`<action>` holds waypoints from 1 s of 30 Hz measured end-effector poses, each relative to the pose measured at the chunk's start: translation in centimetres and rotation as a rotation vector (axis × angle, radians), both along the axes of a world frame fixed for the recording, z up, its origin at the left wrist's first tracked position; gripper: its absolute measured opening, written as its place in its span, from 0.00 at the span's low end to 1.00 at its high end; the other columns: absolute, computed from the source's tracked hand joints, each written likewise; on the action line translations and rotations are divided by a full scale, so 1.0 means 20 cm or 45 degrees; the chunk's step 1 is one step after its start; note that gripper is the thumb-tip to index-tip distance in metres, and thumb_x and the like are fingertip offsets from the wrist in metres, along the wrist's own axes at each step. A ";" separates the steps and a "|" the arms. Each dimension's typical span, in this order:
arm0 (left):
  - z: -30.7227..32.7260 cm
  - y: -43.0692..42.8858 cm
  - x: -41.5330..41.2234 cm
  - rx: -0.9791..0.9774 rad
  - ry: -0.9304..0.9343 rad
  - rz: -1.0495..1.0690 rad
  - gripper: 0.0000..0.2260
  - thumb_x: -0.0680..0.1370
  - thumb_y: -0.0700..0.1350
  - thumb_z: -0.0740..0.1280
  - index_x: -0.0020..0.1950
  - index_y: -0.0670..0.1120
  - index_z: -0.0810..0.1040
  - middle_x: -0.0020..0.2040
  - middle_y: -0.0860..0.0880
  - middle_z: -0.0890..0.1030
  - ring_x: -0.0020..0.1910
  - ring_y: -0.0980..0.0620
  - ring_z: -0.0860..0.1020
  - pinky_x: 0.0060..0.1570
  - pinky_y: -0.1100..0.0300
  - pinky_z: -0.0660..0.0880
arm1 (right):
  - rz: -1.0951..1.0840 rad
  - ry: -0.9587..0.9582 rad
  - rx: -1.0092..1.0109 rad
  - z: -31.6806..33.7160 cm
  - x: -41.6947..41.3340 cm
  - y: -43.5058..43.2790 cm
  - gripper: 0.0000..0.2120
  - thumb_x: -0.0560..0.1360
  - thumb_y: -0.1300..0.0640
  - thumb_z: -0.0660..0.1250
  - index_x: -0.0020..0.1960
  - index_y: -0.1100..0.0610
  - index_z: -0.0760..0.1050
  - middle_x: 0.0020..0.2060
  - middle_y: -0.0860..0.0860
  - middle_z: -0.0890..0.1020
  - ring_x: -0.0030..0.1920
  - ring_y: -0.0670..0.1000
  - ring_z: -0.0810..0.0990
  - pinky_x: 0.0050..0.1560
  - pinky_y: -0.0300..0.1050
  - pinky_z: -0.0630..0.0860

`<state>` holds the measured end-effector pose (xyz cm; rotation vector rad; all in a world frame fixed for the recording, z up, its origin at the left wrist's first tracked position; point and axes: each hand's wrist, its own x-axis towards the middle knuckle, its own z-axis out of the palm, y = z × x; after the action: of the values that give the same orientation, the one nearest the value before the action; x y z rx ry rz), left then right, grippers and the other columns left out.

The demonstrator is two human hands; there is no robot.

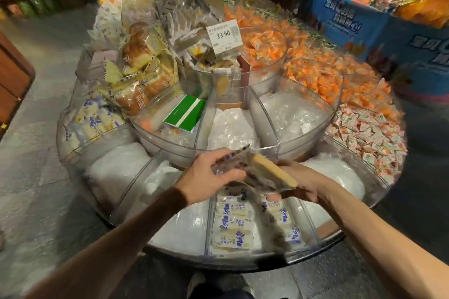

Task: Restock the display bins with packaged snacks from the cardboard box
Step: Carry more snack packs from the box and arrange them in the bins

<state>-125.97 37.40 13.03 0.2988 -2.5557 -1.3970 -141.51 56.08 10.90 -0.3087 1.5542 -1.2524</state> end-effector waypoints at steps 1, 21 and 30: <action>0.05 -0.03 0.02 0.065 -0.029 0.001 0.11 0.72 0.50 0.76 0.52 0.49 0.83 0.46 0.56 0.85 0.46 0.60 0.82 0.47 0.61 0.78 | 0.059 0.150 0.023 0.03 -0.01 -0.03 0.12 0.69 0.64 0.74 0.52 0.60 0.79 0.50 0.63 0.83 0.44 0.52 0.82 0.36 0.39 0.79; 0.15 -1.21 0.89 0.906 -0.284 0.548 0.08 0.76 0.46 0.71 0.54 0.49 0.80 0.51 0.46 0.85 0.48 0.51 0.83 0.52 0.49 0.77 | 0.411 0.206 -0.247 0.26 0.75 -1.51 0.15 0.72 0.61 0.75 0.56 0.64 0.79 0.44 0.54 0.87 0.45 0.50 0.87 0.48 0.44 0.82; 0.20 -2.05 1.49 1.106 -0.095 0.622 0.18 0.71 0.45 0.72 0.60 0.44 0.77 0.49 0.43 0.86 0.42 0.46 0.81 0.34 0.57 0.79 | -0.105 -0.107 -0.335 0.23 1.29 -2.45 0.16 0.70 0.56 0.75 0.53 0.64 0.79 0.48 0.62 0.86 0.43 0.55 0.86 0.45 0.49 0.84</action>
<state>-96.21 -3.56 16.95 1.0276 -1.5803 -2.1748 -115.65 7.18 15.59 -0.3578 1.3430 -1.5193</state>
